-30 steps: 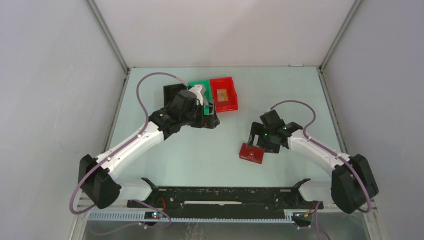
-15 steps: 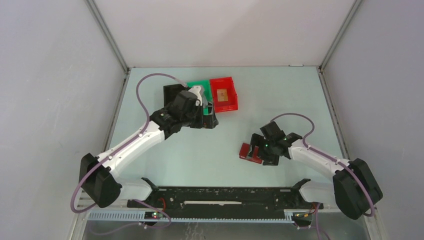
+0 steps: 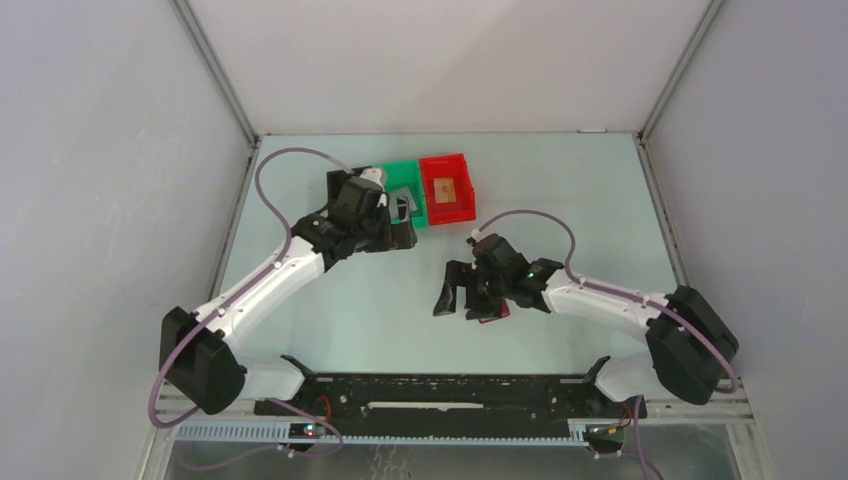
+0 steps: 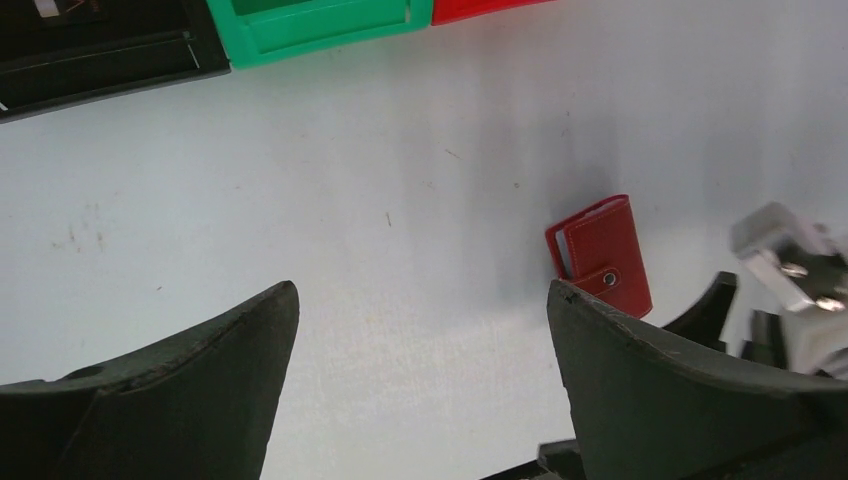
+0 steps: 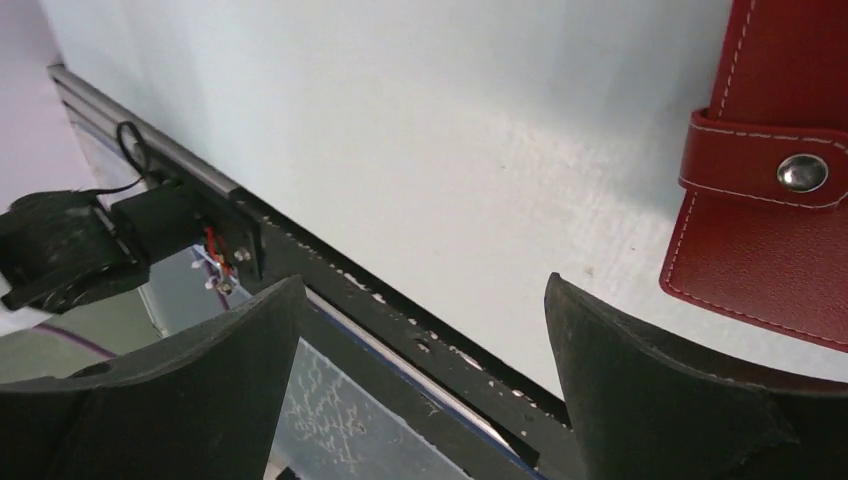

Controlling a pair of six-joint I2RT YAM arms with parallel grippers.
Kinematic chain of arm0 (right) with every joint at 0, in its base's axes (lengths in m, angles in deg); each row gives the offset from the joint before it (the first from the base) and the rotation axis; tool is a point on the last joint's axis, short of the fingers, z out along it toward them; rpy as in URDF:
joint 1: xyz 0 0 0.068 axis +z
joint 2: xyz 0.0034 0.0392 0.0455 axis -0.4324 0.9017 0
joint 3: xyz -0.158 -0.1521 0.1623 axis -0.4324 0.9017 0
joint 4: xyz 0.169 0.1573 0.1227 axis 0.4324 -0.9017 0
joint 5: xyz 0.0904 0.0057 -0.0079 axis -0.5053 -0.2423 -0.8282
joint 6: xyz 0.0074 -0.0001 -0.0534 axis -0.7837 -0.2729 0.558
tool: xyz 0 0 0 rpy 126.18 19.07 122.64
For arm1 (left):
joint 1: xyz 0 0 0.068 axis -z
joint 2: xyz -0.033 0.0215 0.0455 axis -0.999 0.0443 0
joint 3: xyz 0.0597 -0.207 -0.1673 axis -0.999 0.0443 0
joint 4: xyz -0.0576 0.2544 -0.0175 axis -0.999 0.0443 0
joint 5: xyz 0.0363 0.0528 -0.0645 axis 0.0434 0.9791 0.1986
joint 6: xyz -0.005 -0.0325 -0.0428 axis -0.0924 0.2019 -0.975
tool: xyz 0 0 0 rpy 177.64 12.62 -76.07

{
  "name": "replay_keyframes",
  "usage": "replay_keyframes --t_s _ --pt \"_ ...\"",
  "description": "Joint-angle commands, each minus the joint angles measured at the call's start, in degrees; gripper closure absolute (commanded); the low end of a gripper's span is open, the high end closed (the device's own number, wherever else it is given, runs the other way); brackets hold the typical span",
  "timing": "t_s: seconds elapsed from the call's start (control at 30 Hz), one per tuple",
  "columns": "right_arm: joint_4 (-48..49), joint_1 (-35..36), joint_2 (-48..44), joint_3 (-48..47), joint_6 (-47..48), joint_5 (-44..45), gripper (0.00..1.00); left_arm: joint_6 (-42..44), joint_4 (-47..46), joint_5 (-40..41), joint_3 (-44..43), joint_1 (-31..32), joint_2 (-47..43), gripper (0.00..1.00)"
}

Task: Take the credit cards out of the card holder
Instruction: Move the card holder to the center of the board, then open the card holder at the center of the board.

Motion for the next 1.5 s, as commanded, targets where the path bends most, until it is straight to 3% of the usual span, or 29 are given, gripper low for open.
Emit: replay_keyframes --t_s 0.0,0.13,0.3,0.37,0.73,1.27,1.47 --pt "-5.7 -1.1 -6.6 -2.2 5.0 6.1 0.00 -1.3 -0.6 2.0 0.9 -0.3 -2.6 0.01" --pt "-13.0 -7.4 -11.7 -1.2 5.8 14.9 0.00 -4.7 -4.8 -0.4 3.7 0.5 -1.5 0.07" --pt "-11.2 -23.4 -16.3 4.8 5.9 8.6 0.01 -4.5 -5.0 -3.5 -2.1 5.1 6.4 0.08" --pt "-10.5 -25.7 -15.6 5.2 6.6 7.5 0.02 -4.6 -2.7 -7.0 -6.0 6.6 11.7 0.09" --pt "-5.5 -30.7 -8.6 9.2 5.9 2.1 0.06 -12.1 -1.5 -5.1 -16.5 14.4 26.9 0.22" --pt "-1.9 -33.1 -6.1 12.3 4.8 0.4 0.07 -13.2 6.6 -4.3 -26.0 23.0 36.6 0.33" --pt "-1.6 -33.0 -6.1 12.9 4.7 0.4 0.08 -13.4 8.1 3.4 -29.2 23.6 40.4 0.42"
